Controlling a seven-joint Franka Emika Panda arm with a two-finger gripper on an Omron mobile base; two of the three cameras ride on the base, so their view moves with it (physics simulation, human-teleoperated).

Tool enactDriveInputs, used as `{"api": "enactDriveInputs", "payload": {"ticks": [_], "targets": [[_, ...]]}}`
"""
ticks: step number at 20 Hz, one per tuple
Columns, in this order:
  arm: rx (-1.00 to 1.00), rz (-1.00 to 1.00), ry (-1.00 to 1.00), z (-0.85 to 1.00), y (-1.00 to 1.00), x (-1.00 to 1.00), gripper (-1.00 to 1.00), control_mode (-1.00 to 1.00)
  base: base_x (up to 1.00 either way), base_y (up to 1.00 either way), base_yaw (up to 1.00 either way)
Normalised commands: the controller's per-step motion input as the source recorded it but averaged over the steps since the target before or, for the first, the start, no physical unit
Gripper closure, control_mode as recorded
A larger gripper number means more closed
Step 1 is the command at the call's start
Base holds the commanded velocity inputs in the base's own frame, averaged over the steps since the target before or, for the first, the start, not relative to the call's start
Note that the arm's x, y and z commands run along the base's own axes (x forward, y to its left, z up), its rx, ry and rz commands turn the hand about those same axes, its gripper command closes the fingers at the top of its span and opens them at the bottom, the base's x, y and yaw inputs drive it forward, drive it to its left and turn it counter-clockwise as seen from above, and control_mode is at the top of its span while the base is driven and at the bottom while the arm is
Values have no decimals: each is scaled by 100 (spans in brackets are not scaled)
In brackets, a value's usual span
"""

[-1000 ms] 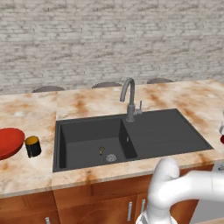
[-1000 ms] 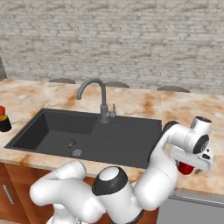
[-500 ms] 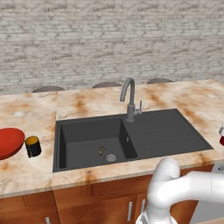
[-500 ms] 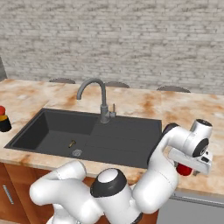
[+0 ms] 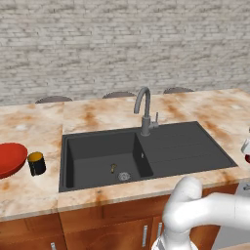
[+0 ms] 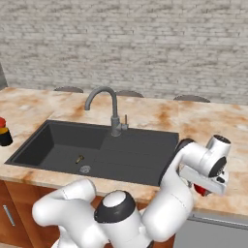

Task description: Clear the mugs and bowl far away from the sink.

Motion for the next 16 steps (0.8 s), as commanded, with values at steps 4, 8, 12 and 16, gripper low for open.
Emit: {"api": "enactDriveInputs", "payload": {"ticks": [4, 8, 12, 16], "targets": [[5, 0, -4, -36, 35, 6, 100, -100, 0, 0, 0], [9, 1, -1, -25, 2, 13, 100, -100, 0, 0, 0], [6, 0, -3, -1, -1, 31, 100, -100, 0, 0, 0], [1, 0, -5, 49, -1, 34, 100, -100, 0, 0, 0]]}}
